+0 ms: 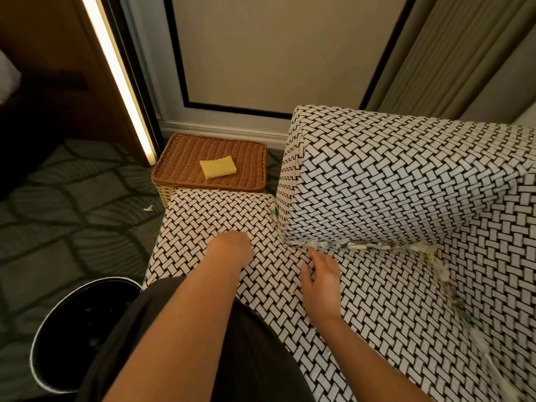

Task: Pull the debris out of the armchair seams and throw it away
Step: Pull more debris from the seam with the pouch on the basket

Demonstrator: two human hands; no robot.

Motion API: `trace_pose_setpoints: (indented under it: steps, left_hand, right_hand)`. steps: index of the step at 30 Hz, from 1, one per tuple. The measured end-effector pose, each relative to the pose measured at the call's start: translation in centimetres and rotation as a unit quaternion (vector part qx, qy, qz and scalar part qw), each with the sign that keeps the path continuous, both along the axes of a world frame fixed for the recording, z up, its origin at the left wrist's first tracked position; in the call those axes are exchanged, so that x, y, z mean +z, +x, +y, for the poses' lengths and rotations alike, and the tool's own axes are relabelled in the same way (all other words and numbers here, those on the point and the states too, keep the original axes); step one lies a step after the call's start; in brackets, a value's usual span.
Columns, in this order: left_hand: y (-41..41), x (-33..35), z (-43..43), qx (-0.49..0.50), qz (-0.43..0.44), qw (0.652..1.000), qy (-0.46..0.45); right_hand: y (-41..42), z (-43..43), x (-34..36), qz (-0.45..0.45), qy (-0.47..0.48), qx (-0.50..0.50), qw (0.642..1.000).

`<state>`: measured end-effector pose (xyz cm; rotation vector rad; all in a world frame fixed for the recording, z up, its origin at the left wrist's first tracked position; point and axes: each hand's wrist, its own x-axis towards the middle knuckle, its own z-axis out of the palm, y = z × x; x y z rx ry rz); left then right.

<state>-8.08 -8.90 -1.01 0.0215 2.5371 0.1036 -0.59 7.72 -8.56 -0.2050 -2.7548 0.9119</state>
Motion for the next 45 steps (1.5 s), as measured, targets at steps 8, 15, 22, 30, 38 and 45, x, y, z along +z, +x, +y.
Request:
trace_pose_setpoints:
  steps: [8,15,22,30,38,45]
  left_hand:
    - [-1.1,-0.2,0.9,-0.044,0.077,0.992,0.094]
    - [-2.1,-1.6,1.7,-0.001,0.099,0.991,0.087]
    - [-3.2,-1.9,2.1,0.021,0.110,0.988,0.111]
    - [-4.8,-2.9,3.0,-0.019,0.111,0.979,0.173]
    - [-5.8,-3.5,3.5,-0.016,0.118,0.981,0.151]
    - [-6.5,-3.3,4.1,-0.016,0.135,0.987,0.090]
  right_hand:
    - [-2.5,-1.3,0.0,-0.016,0.077,-0.081,0.994]
    - [-4.6,-1.6,0.8,-0.116,0.146,-0.104,0.977]
    - [-5.6,-1.7,1.2,-0.124,0.124,-0.141,0.974]
    - [-5.6,-2.0,0.0,-0.044,0.125,-0.122,0.984]
    - [-5.8,-2.1,-0.3,-0.044,0.123,-0.118,0.984]
    - [-6.4,0.0,1.2,-0.148,0.073,0.020,0.986]
